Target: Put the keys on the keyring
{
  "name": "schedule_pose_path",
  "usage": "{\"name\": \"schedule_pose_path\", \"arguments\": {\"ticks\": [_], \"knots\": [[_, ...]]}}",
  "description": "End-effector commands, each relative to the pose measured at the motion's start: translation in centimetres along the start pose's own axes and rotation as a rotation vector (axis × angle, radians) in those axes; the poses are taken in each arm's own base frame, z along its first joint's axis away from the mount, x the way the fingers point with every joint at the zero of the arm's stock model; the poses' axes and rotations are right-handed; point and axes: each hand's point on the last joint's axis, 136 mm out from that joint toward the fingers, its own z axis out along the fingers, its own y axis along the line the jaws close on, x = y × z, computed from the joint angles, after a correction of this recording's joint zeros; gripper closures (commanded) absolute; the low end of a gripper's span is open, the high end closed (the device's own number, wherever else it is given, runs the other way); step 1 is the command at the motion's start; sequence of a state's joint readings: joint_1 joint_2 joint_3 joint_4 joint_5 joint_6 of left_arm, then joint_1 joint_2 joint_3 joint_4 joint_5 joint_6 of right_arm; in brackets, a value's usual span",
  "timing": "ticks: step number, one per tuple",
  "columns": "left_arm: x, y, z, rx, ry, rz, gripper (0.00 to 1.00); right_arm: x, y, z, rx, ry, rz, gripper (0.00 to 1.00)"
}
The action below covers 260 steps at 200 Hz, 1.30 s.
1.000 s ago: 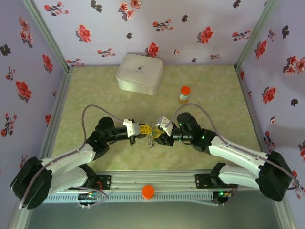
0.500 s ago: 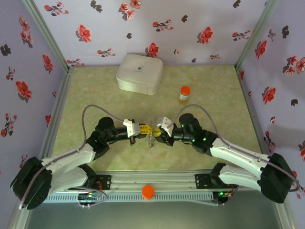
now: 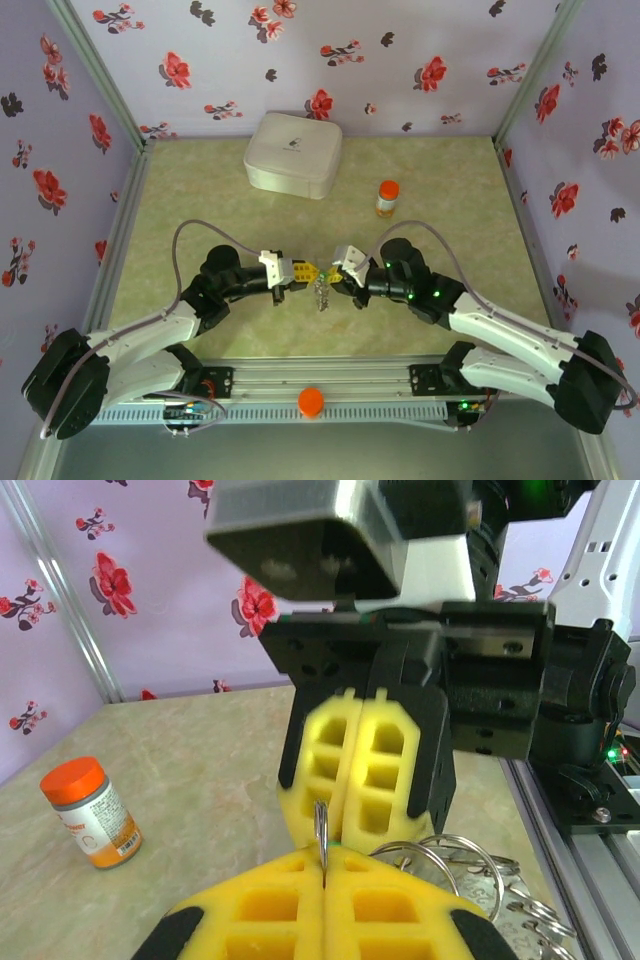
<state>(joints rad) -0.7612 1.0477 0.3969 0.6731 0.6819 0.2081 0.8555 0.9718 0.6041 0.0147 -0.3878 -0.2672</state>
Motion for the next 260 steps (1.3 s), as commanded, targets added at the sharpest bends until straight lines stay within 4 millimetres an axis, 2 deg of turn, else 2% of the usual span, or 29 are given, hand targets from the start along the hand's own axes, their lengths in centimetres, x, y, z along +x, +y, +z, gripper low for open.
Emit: {"name": "schedule_pose_path", "arguments": {"ticks": [1,49,91,103,125,142,154,164,170,175,192,219,242,260], "knots": [[-1.8,-0.2,-0.1,0.011,-0.056,0.053,1.0,-2.5,-0.4,-1.4,0.031,-0.03,-0.059,1.0],[-1.2,-0.2,-0.1,0.01,-0.035,0.054,1.0,-3.7,-0.1,-2.3,0.026,-0.037,-0.076,1.0],[-0.8,0.0,0.0,0.001,-0.018,0.058,1.0,-4.2,-1.3,-3.3,0.105,-0.026,-0.116,1.0],[-0.6,0.4,0.0,-0.025,-0.011,0.058,0.76,-4.4,-1.4,-3.5,0.114,-0.026,-0.126,1.0],[-0.9,0.8,-0.2,-0.055,-0.014,0.075,0.67,-4.4,-1.4,-3.4,0.112,-0.021,-0.135,1.0],[-1.3,1.3,-0.5,-0.092,-0.026,0.094,0.44,-4.3,-1.6,-3.2,0.117,-0.013,-0.132,1.0],[-1.6,2.0,-0.9,-0.146,-0.03,0.132,0.33,-4.3,-1.7,-3.0,0.118,-0.006,-0.13,1.0],[-2.1,3.4,-1.5,-0.241,-0.036,0.166,0.16,-4.3,-1.8,-2.7,0.113,-0.007,-0.129,1.0],[-2.5,4.5,-2.0,-0.313,-0.039,0.187,0.05,-4.4,-1.8,-2.5,0.111,-0.012,-0.131,1.0],[-2.9,5.5,-2.6,-0.381,-0.04,0.204,0.01,-4.5,-1.8,-2.3,0.106,-0.016,-0.129,1.0],[-4.0,8.2,-4.6,-0.575,-0.044,0.236,0.0,-5.0,-1.6,-1.3,0.074,-0.035,-0.114,1.0],[-6.1,12.4,-9.3,-0.894,-0.093,0.199,0.0,-7.7,-0.5,1.0,0.006,-0.098,-0.107,1.0],[-7.1,15.1,-14.3,-1.138,-0.15,0.118,0.0,-9.7,-0.3,3.5,-0.017,-0.155,-0.085,1.0],[-7.1,16.5,-17.4,-1.268,-0.18,0.062,0.0,-10.3,-1.2,5.7,0.006,-0.201,-0.004,1.0]]}}
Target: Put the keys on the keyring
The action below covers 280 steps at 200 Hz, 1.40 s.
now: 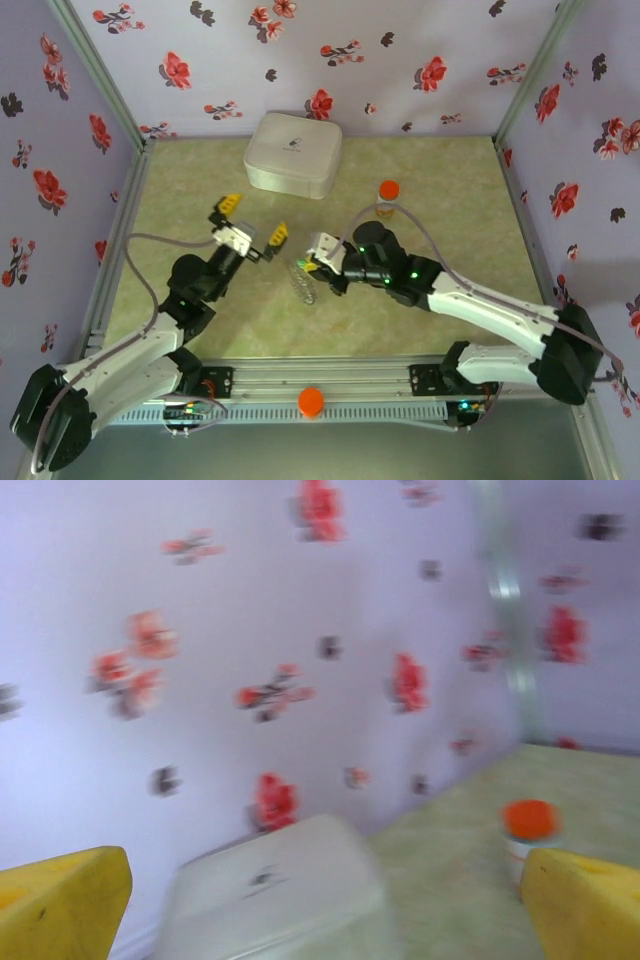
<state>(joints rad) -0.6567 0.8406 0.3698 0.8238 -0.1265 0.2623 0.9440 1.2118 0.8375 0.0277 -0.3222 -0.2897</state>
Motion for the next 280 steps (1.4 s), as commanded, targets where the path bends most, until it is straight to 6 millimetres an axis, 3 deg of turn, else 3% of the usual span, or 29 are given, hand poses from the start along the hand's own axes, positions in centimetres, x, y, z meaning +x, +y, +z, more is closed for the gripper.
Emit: {"name": "schedule_pose_path", "arguments": {"ticks": [1,23,53,99,153,204,229,257,280], "knots": [[-0.8,6.8,-1.2,-0.322,-0.025,-0.104,0.0,-5.4,-1.2,1.5,0.027,-0.204,0.059,1.0],[-0.1,9.2,-1.6,-0.41,-0.011,-0.137,0.0,-3.5,-2.9,4.4,0.081,-0.202,0.179,1.0],[1.4,9.7,-1.7,-0.432,0.033,-0.156,0.0,3.3,-5.1,6.9,0.227,0.007,0.223,1.0],[2.7,8.8,-1.1,-0.39,0.073,-0.168,0.0,13.1,-4.3,5.1,0.248,0.42,0.058,1.0],[4.0,7.5,-0.4,-0.324,0.111,-0.174,0.0,19.0,-1.6,2.6,0.12,0.702,-0.06,1.0],[4.6,7.1,-0.1,-0.303,0.136,-0.171,0.0,21.3,1.1,2.7,0.007,0.823,-0.121,1.0],[4.8,7.2,-0.2,-0.308,0.143,-0.167,0.0,21.8,1.8,2.6,-0.026,0.866,-0.12,0.82],[4.8,7.2,-0.2,-0.31,0.145,-0.162,0.0,19.6,1.5,2.6,-0.001,0.795,-0.101,0.65],[4.9,7.3,-0.2,-0.311,0.146,-0.16,0.0,17.0,0.9,2.3,0.043,0.701,-0.081,0.58]]}}
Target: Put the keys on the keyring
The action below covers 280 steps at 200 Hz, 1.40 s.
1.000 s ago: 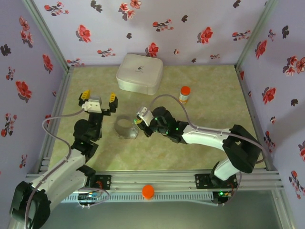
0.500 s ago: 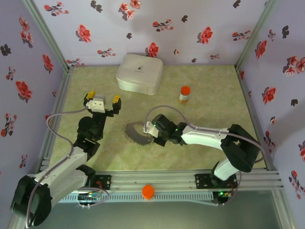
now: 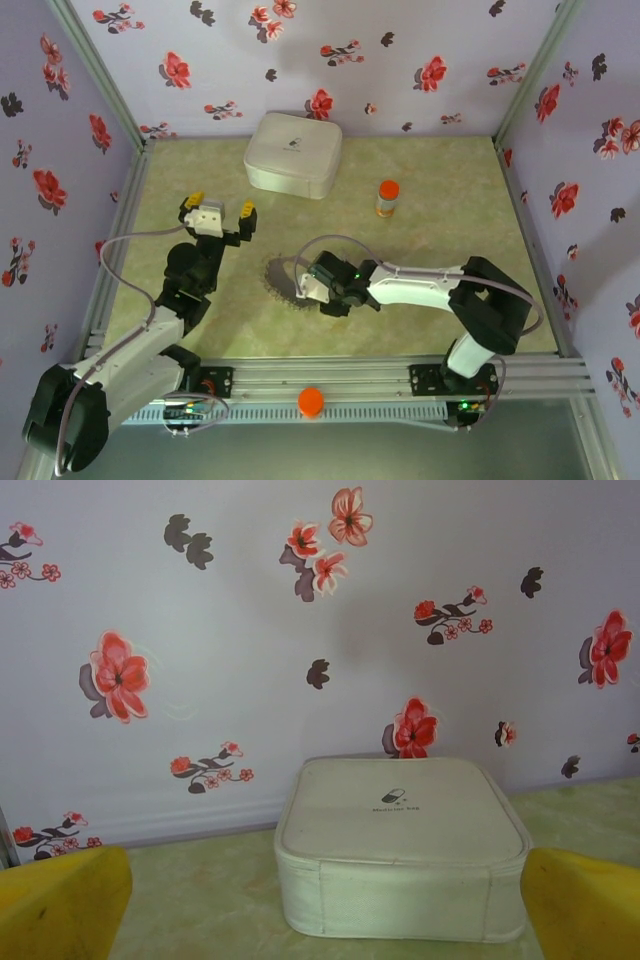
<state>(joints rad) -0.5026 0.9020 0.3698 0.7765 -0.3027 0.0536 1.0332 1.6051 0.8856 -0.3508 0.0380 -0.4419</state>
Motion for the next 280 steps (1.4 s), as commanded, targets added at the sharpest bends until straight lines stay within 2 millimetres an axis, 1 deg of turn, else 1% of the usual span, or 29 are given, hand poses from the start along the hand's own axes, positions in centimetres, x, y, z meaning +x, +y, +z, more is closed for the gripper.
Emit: {"name": "schedule_pose_path", "arguments": {"ticks": [1,25,44,54,69,84,96,97,106,109,111,118,131,152,161,179,195,202,216,227,239,261,280], "knots": [[-0.3,0.3,0.0,-0.007,-0.011,-0.011,0.0,-1.3,-0.3,-2.4,0.014,-0.082,0.034,0.58],[-0.3,0.4,0.0,-0.009,-0.011,-0.011,0.0,-2.8,-1.3,-4.6,0.03,-0.195,0.105,0.55],[-0.2,0.4,0.0,-0.009,0.0,-0.019,0.0,-4.3,-2.6,-6.6,0.034,-0.334,0.218,0.52],[-0.2,0.3,0.2,-0.003,0.028,-0.036,0.0,-4.9,-3.9,-7.4,0.058,-0.404,0.324,0.48],[0.2,0.0,0.4,0.014,0.099,-0.048,0.0,-5.4,-6.4,-8.3,0.122,-0.482,0.495,0.48],[0.8,0.0,0.7,0.003,0.183,-0.094,0.0,-5.2,-8.3,-8.5,0.175,-0.525,0.679,0.5],[1.6,0.1,0.9,-0.007,0.267,-0.114,0.0,-4.5,-9.7,-8.2,0.218,-0.522,0.826,0.51],[1.5,0.0,1.0,-0.005,0.267,-0.119,0.0,-4.5,-9.8,-8.2,0.22,-0.521,0.838,0.51],[2.0,-0.4,1.2,0.012,0.323,-0.137,0.0,-3.9,-10.3,-7.8,0.23,-0.501,0.915,0.52],[2.6,-0.5,1.3,0.015,0.351,-0.137,0.0,-3.6,-10.4,-7.5,0.236,-0.489,0.936,0.52],[2.5,-0.6,1.3,0.02,0.356,-0.143,0.0,-3.5,-10.5,-7.4,0.24,-0.482,0.953,0.52],[3.2,-1.0,1.5,0.028,0.4,-0.162,0.0,-2.8,-11.0,-7.2,0.263,-0.456,1.007,0.52],[4.3,-2.0,1.9,0.064,0.475,-0.191,0.0,-1.7,-11.2,-6.3,0.271,-0.393,1.085,0.54],[5.6,-3.6,2.5,0.117,0.601,-0.207,0.0,-1.1,-10.4,-5.0,0.198,-0.314,1.139,0.55],[6.5,-4.1,2.5,0.131,0.659,-0.216,0.0,-1.1,-10.1,-4.7,0.17,-0.286,1.158,0.56],[7.5,-4.9,2.4,0.153,0.732,-0.244,0.0,-0.8,-8.9,-4.4,0.112,-0.226,1.232,0.59],[8.1,-5.9,2.0,0.189,0.763,-0.274,0.0,-0.8,-7.3,-4.1,0.03,-0.176,1.313,0.66],[8.1,-6.8,1.7,0.22,0.766,-0.268,0.0,-0.9,-6.6,-4.1,-0.01,-0.164,1.346,0.68],[7.7,-8.4,1.2,0.262,0.758,-0.227,0.0,-1.4,-4.8,-4.1,-0.076,-0.16,1.38,0.7],[7.9,-9.3,1.0,0.27,0.765,-0.22,0.0,-1.8,-3.4,-4.1,-0.11,-0.162,1.397,0.7],[8.5,-9.8,0.9,0.26,0.791,-0.252,0.0,-2.3,-1.7,-3.9,-0.141,-0.148,1.402,0.68],[9.7,-9.8,0.9,0.228,0.817,-0.302,0.0,-3.6,1.3,-3.1,-0.228,-0.115,1.419,0.66],[9.9,-9.7,1.3,0.218,0.795,-0.32,0.0,-3.6,2.5,-2.0,-0.251,-0.105,1.474,0.66]]}}
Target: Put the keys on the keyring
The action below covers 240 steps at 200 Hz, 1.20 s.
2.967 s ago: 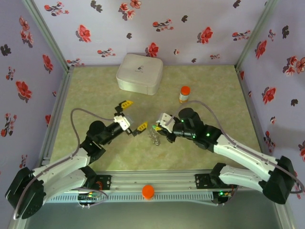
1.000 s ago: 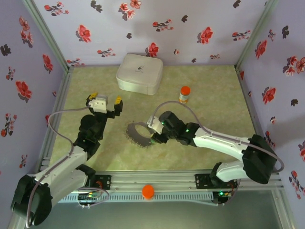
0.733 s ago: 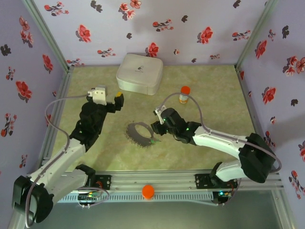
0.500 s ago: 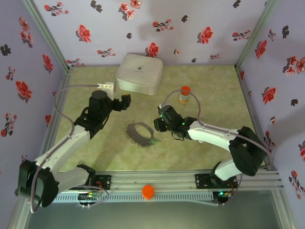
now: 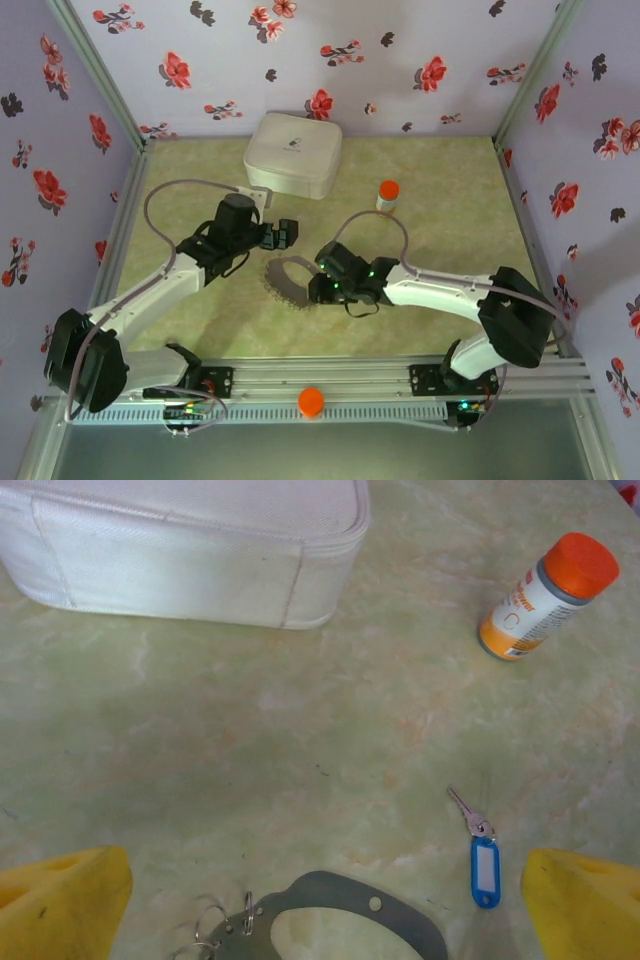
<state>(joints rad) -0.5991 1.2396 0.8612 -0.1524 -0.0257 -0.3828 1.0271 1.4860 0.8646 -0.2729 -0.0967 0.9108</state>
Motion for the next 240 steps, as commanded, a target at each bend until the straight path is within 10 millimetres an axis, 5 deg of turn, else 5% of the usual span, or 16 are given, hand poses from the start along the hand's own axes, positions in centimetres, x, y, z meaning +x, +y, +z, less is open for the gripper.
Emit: {"name": "schedule_pose_path", "arguments": {"ticks": [1,60,240], "knots": [[-0.4,0.2,0.4,-0.005,-0.023,-0.064,0.0,2.0,-0.1,1.5,-0.018,0.053,0.138,0.67],[-0.3,0.1,1.0,0.011,-0.012,-0.076,0.0,2.7,-0.4,3.7,0.009,0.1,0.161,0.69],[-0.6,-0.2,0.4,0.047,-0.059,-0.096,0.0,1.5,-2.4,4.9,0.095,0.084,0.145,0.89]]}}
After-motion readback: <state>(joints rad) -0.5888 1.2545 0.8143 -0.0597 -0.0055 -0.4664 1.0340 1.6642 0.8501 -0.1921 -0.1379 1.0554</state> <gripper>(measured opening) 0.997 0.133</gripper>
